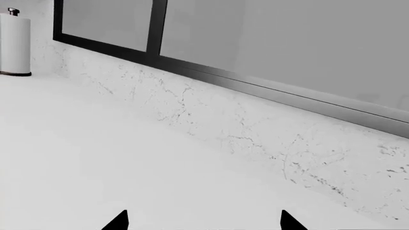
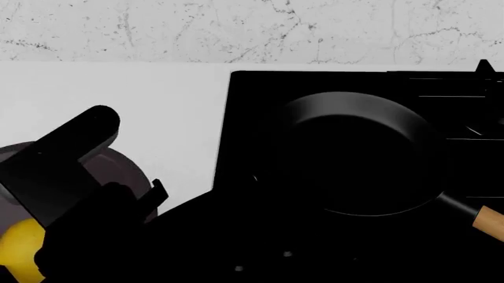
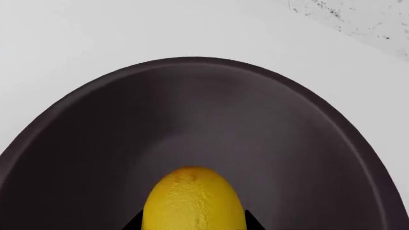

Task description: Pick the lemon from the pan and place it in the bowl.

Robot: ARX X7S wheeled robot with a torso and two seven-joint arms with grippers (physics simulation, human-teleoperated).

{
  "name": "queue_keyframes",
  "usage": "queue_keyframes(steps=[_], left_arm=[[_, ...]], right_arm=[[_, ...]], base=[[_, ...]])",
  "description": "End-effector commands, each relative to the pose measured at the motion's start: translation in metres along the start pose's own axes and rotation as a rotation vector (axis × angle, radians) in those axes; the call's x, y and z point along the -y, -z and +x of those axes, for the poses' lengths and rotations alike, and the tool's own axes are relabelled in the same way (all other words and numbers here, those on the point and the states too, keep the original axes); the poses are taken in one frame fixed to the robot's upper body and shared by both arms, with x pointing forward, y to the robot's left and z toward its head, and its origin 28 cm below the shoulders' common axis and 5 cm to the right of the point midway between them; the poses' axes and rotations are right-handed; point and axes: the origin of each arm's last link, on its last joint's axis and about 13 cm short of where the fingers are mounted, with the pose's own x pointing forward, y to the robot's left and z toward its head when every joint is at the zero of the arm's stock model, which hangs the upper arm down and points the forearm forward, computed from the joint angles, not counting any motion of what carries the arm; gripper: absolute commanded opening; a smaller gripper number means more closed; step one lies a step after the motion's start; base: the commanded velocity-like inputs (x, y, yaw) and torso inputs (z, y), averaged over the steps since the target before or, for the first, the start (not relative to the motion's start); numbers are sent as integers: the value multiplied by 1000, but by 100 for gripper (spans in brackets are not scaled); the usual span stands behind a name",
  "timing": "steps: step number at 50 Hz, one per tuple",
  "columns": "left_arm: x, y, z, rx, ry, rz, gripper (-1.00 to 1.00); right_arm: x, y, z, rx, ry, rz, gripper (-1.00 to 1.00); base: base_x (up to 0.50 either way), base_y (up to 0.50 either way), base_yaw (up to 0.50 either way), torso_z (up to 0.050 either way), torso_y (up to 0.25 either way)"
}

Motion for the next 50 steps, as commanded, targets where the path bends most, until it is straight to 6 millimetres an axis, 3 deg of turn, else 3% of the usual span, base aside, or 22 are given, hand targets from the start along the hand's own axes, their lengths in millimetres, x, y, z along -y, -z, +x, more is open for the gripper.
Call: queue_keyframes(steps=[1, 11, 12, 36, 50], left_arm=[[-3, 3, -1, -5, -6, -4, 100], [-4, 4, -2, -6, -6, -6, 100], [-4, 3, -2, -6, -6, -5, 100], [-5, 4, -4, -6, -8, -9, 100], [-2, 2, -5, -6, 1, -12, 100]], right_arm=[[0, 1, 2, -1, 2, -26, -100], [1, 2, 3, -6, -2, -14, -100], [1, 2, 3, -8, -6, -13, 100], [-4, -3, -5, 16, -20, -23, 100], [-16, -22, -35, 116, 3, -61, 100]], base=[[0, 0, 0, 0, 0], [0, 0, 0, 0, 0], [0, 0, 0, 0, 0], [0, 0, 0, 0, 0], [0, 0, 0, 0, 0]])
